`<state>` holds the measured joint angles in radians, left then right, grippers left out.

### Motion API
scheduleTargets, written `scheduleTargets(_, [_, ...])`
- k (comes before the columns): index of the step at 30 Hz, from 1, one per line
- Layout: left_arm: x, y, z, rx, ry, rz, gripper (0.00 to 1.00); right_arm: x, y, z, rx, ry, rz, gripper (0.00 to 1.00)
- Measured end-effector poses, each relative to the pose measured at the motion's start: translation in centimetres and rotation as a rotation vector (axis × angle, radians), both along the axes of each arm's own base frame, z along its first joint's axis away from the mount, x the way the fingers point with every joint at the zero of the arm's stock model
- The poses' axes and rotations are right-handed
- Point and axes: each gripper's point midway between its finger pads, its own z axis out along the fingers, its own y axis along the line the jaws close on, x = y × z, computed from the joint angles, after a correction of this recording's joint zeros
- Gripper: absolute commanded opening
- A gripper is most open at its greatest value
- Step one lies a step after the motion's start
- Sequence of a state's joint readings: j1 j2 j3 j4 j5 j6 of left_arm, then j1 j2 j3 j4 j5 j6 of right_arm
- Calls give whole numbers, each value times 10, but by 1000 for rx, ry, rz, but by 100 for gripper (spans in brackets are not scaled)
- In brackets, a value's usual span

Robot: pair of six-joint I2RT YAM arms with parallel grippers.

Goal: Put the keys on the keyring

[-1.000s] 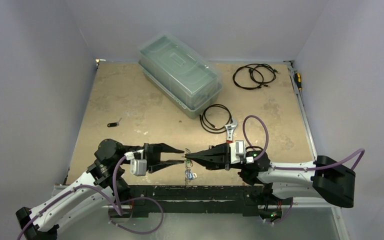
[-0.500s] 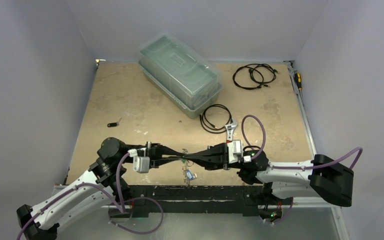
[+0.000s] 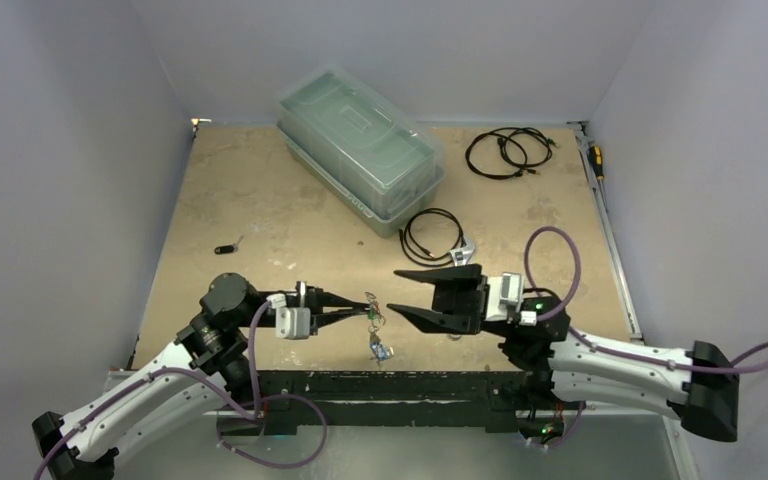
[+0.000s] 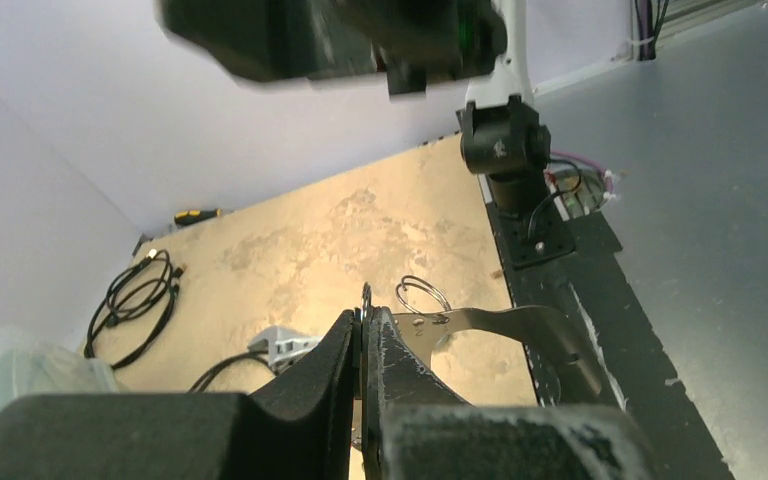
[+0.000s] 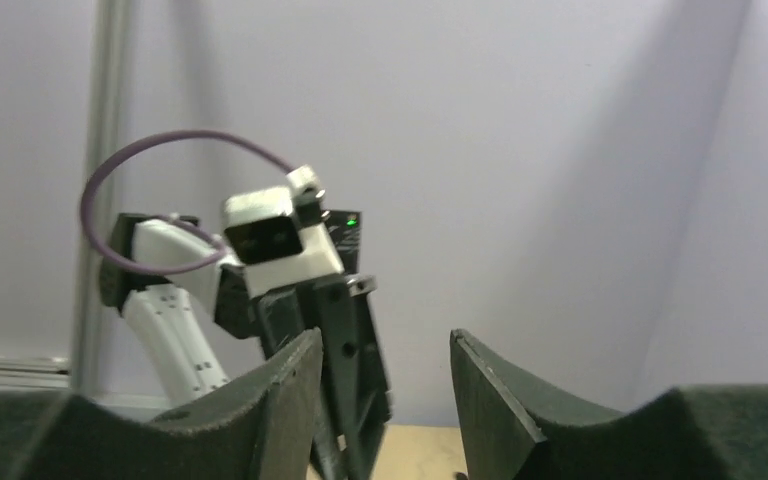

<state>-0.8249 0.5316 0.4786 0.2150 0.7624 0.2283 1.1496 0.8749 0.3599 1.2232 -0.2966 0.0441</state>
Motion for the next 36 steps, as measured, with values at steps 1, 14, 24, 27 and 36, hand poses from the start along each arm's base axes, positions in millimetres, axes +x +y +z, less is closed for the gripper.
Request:
scheduleTargets(1, [1,0,-3,11,4,6,0,4,-4,11,-5,-6,-36,54])
scheduleTargets(14, [11,5,-19,126,-20,60,0,36,25,-71,-559,16,-163,37])
scheduleTargets(24, [12,6,-32,174,4,68,0,36,32,-87,-687,-18,-143,34])
scheduleTargets(27, [13,7,-34,178,8,73,0,36,31,-89,-702,-23,-141,33])
scheduleTargets(36, [17,7,-35,184,12,93,0,30,30,-92,-722,-25,-111,31])
